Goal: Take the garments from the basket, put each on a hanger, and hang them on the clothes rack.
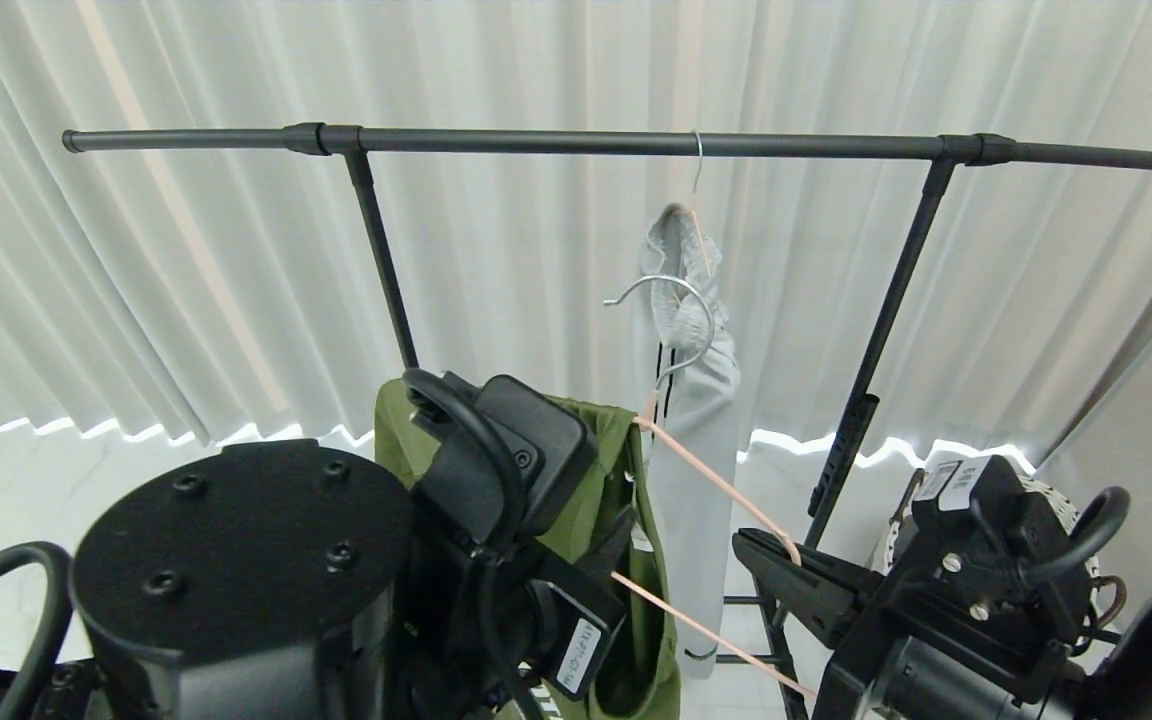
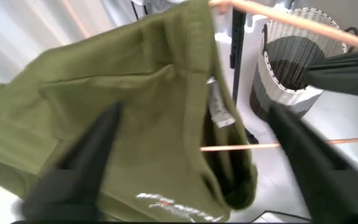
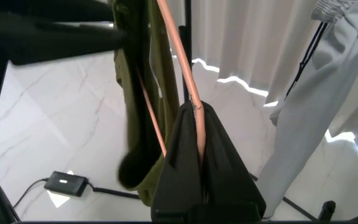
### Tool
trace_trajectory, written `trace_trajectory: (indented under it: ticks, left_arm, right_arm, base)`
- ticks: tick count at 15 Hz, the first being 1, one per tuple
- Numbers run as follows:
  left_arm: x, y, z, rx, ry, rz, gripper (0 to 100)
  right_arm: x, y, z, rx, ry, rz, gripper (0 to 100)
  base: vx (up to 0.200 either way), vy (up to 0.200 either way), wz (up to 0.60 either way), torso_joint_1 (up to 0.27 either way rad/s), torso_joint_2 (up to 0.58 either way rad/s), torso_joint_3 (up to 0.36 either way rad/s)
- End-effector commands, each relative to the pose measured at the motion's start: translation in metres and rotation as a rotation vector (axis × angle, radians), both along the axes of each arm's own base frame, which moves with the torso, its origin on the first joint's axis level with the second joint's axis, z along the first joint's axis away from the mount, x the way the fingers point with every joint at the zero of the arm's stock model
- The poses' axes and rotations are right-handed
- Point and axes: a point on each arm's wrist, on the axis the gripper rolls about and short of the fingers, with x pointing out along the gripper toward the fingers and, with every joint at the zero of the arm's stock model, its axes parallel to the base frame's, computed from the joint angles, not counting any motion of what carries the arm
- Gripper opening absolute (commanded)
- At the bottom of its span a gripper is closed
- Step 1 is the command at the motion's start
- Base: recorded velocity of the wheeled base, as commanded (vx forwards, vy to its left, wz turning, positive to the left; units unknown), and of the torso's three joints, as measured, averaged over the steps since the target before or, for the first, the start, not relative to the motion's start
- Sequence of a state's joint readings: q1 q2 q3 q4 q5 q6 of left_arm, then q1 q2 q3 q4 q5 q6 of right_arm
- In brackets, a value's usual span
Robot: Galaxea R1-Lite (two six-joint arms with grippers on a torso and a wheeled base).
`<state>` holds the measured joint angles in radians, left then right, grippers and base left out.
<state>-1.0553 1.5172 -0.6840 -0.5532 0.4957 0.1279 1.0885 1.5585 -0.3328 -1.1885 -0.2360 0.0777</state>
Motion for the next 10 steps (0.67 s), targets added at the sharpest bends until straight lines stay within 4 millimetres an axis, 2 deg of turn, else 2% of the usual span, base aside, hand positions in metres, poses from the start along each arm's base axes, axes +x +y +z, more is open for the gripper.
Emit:
trace_trajectory:
  ticks: [1, 3, 7, 10]
  left_arm:
    - [-0.001, 0.002, 0.000, -0.002, 0.000, 0.002, 100]
    - [-0.004, 0.008, 0.002, -0.008, -0.006, 0.001, 100]
    - [-0.026, 0.041, 0.007, -0.010, -0.048, -0.024, 100]
    - [-0.035, 0.054, 0.011, -0.001, -0.090, -0.045, 100]
  right_arm:
    - [-0.001, -0.001, 0.001, 0.005, -0.004, 0.000, 0]
    - [-0.002, -0.006, 0.000, 0.000, -0.001, -0.003, 0]
    - [-0.009, -0.024, -0.001, -0.005, -0.007, -0.016, 0]
    - [-0.009, -0.032, -0.002, -0.012, -0.012, -0.033, 0]
  base:
    - [0.000, 0.000, 0.00, 0.000, 0.00, 0.000]
    - [0.000, 0.000, 0.00, 0.000, 0.00, 0.000]
    - [0.000, 0.000, 0.00, 0.000, 0.00, 0.000]
    - [0.000, 0.000, 0.00, 0.000, 0.00, 0.000]
